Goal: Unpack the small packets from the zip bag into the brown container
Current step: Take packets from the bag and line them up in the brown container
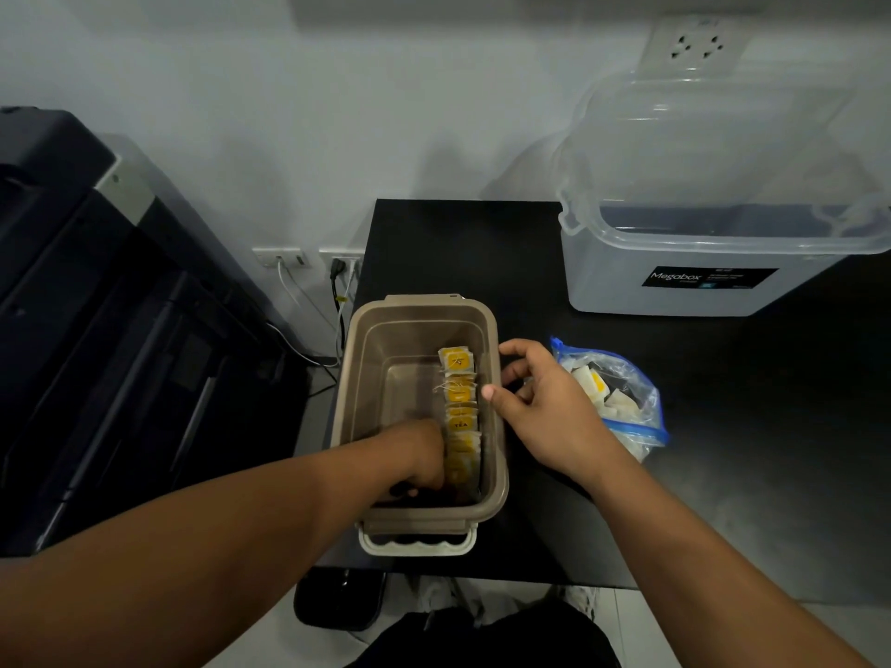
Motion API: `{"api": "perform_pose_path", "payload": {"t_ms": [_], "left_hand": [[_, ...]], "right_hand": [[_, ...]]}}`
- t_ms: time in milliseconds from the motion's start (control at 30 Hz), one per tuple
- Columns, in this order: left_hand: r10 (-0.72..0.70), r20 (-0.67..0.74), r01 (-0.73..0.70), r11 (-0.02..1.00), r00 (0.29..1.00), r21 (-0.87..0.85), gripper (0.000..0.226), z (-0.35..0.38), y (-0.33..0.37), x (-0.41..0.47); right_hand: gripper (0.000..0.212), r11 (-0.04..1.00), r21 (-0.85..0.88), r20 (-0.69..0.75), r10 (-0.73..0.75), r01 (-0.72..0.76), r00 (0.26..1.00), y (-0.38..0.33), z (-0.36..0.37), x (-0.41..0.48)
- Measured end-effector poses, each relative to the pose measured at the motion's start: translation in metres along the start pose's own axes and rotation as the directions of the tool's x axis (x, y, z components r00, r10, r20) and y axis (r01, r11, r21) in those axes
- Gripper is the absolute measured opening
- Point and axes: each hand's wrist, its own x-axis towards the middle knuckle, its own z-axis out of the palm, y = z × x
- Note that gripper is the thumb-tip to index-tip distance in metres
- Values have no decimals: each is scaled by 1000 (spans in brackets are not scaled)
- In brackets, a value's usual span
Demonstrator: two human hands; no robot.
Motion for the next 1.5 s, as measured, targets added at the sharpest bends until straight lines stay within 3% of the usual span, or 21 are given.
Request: {"api": "perform_pose_path", "payload": {"t_ms": [200, 400, 567, 667, 800, 933, 1000, 1100, 1167, 1233, 1367, 1500], "left_hand": [[6, -86, -4, 1000, 996, 30, 16, 4, 5, -2], [-61, -1, 60, 980, 998, -190, 29, 2, 4, -3], [-43, -57, 43, 999, 997, 12, 14, 5, 5, 2], [-18, -87, 21, 999, 996, 40, 16, 2, 7, -3], [-7, -57, 1, 995, 998, -100, 23, -6, 8, -13], [-48, 71, 68, 946, 996, -317, 20, -11, -2, -20], [-87, 48, 99, 882, 995, -460, 14, -13, -7, -19], [-199, -163, 38, 738, 966, -673, 15, -13, -9, -6], [-261, -266, -89, 539, 928, -838, 15, -11, -4, 0], [-296, -279, -194, 287, 914, -938, 15, -9, 5, 2], [-309, -200, -245, -112, 930, -963, 23, -17, 18, -6], [-352, -189, -280, -232, 917, -931, 27, -23, 20, -10]], "right_hand": [[51, 1000, 2, 19, 11, -11, 1000, 0, -1, 1], [51, 1000, 13, 18, 12, -12, 1000, 0, 0, 2], [52, 1000, 6, 25, 8, -8, 1000, 0, -1, 1], [52, 1000, 6, 32, 12, -12, 999, -1, -2, 1], [52, 1000, 4, 31, 9, -9, 999, -1, -1, 0], [50, 1000, -8, 37, 5, -5, 999, -1, -3, -2], [48, 1000, -7, 41, 3, -3, 999, -2, -5, -4], [46, 1000, -3, 54, 9, -8, 999, -3, -8, -7], [45, 1000, 5, 74, 21, -21, 997, -4, -11, -8], [47, 999, 11, 103, 36, -38, 994, -4, -13, -8], [56, 999, -24, 141, 47, -44, 989, -2, -15, -6], [58, 998, -53, 158, 49, -41, 986, -3, -19, -4]]}}
